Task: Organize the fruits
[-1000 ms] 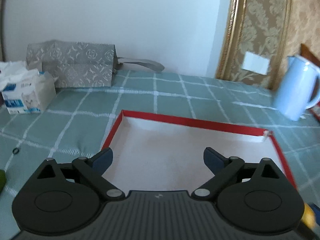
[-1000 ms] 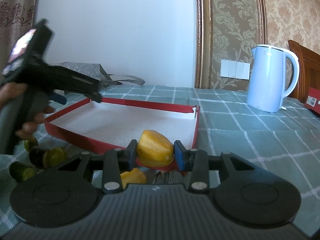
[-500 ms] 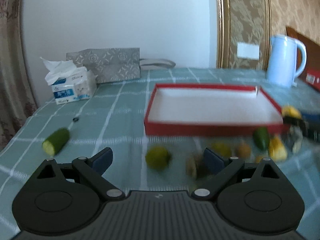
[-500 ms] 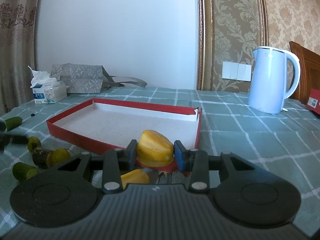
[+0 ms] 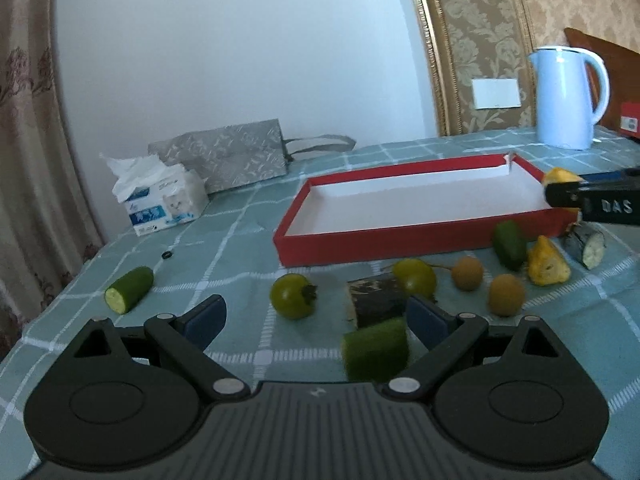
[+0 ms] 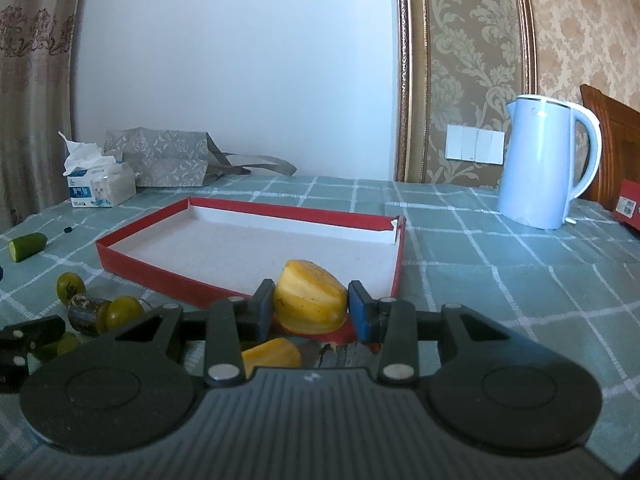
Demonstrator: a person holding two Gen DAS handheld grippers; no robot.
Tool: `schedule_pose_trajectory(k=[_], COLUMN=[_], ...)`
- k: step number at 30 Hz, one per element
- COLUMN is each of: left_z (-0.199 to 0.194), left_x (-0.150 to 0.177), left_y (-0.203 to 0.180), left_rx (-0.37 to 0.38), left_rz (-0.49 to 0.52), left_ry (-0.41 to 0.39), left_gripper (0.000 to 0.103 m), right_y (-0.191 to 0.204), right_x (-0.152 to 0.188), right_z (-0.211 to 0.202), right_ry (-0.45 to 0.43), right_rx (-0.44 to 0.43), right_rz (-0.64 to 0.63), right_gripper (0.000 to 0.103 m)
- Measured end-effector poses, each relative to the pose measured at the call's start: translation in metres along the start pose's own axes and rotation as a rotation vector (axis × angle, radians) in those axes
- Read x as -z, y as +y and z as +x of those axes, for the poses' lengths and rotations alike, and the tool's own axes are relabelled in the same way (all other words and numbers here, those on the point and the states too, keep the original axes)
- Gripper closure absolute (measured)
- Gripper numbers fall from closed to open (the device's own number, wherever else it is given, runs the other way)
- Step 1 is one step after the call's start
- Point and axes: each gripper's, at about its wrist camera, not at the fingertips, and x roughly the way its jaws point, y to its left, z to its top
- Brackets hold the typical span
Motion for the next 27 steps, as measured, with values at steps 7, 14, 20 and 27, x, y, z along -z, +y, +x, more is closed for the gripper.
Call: schedule_pose_trajectory(k=[7, 14, 20, 27], left_z=[0.015, 0.027, 0.018, 0.025], left_x=[0.007, 0.009, 0.001, -0.054], left_y=[-0.011, 0.002, -0.007, -0.005], left_rx=[0.017, 0.125, 0.101, 0.090], left_rz=[0.024, -0.099, -0.026, 0.004], left_ry=[0.039, 0.118, 0.066, -0.064], left_gripper=[0.007, 0.068, 0.068, 0.068], right_y=[0.001, 0.000, -0.001, -0.002], right_x=[0.000, -0.001, 0.000, 0.000], right_z=[0.000, 0.000, -0.001, 0.001], right_ry=[-0.003, -0.005, -0.003, 0.002], right_rx=[0.002, 0.000, -0.001, 0.004], right_rz=[-0.003, 0.000, 0.002, 0.013], right_gripper=[0.066, 0.066, 0.066, 0.066])
